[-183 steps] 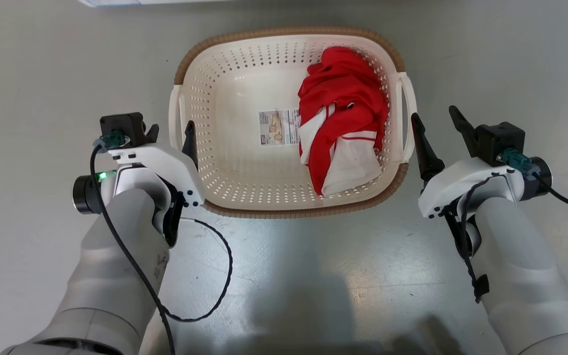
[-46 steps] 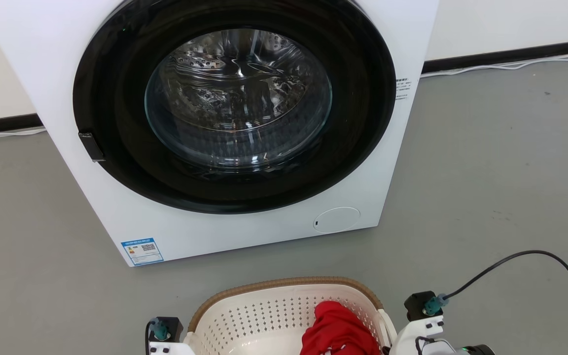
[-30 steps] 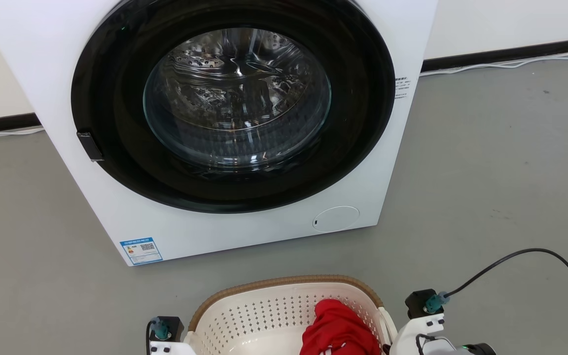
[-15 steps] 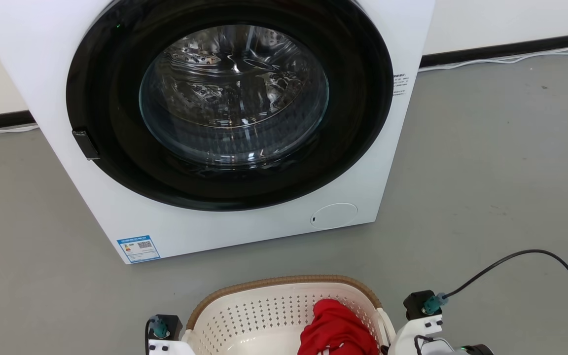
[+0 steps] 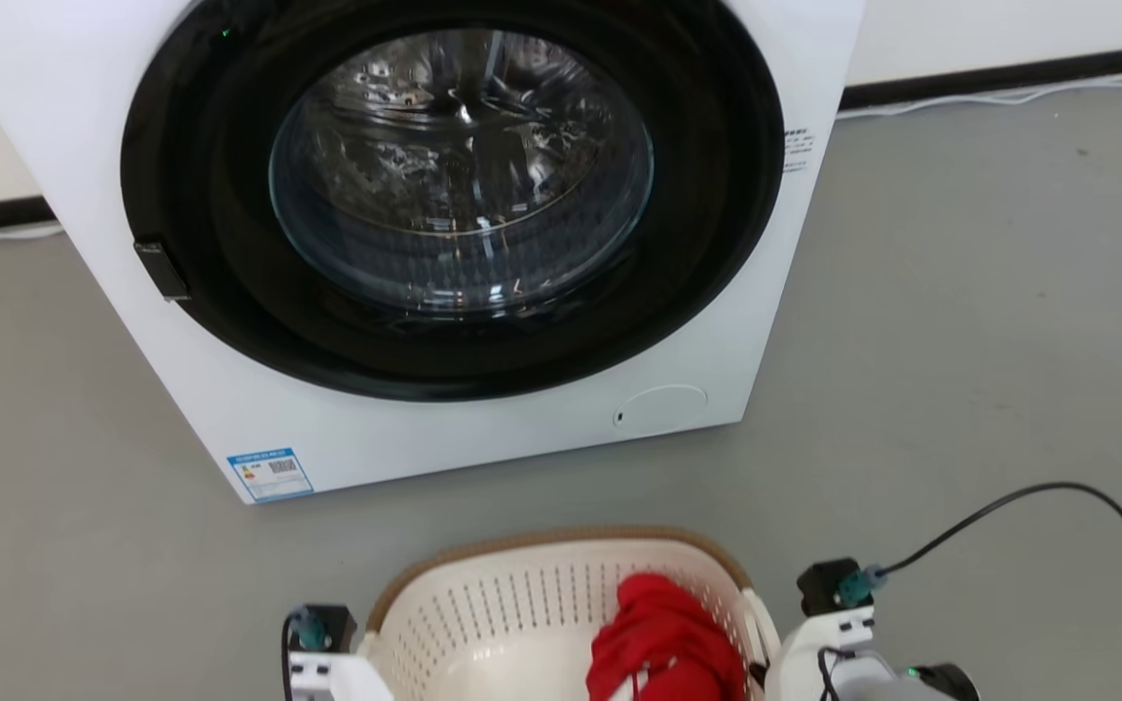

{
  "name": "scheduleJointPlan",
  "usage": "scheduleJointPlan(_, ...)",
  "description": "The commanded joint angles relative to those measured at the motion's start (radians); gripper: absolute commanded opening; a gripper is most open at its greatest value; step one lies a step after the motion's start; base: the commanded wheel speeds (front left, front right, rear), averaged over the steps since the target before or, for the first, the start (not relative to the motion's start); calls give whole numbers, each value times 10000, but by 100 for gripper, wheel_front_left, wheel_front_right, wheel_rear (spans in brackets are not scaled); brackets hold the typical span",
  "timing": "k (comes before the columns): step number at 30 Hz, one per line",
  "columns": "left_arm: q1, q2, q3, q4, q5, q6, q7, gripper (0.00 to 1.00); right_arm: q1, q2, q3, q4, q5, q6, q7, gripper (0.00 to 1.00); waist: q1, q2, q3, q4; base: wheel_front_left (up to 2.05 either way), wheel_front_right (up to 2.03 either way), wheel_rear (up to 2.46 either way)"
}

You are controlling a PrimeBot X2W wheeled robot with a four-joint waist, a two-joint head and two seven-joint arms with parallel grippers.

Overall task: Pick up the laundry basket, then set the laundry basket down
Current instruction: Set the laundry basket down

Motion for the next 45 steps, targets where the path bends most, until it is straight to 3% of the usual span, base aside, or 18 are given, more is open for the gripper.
scheduleJointPlan(1,-583,140,162,-174,16,47,-163,0,-366,135,90,-158,27,73,-239,0,0,0,64,15,0,0,0)
scheduleJointPlan(7,-1178,182,145,-184,17,146,-357,0,-728,135,87,-111,83,73,-665,0,0,0,595,115,0,0,0)
scheduleJointPlan(28,-3775,500,-29,-325,228,546,-1508,0,-3379,135,-252,578,-350,73,-3426,0,0,0,4814,700,0,0,0)
scheduleJointPlan(36,-4463,523,-62,-357,214,525,-1794,0,-4056,133,-517,789,-721,73,-3690,0,0,0,6096,817,0,0,0)
scheduleJointPlan(45,-4887,565,-58,-312,168,606,-2225,0,-4490,93,-907,813,-1117,73,-3741,0,0,0,6805,820,0,0,0)
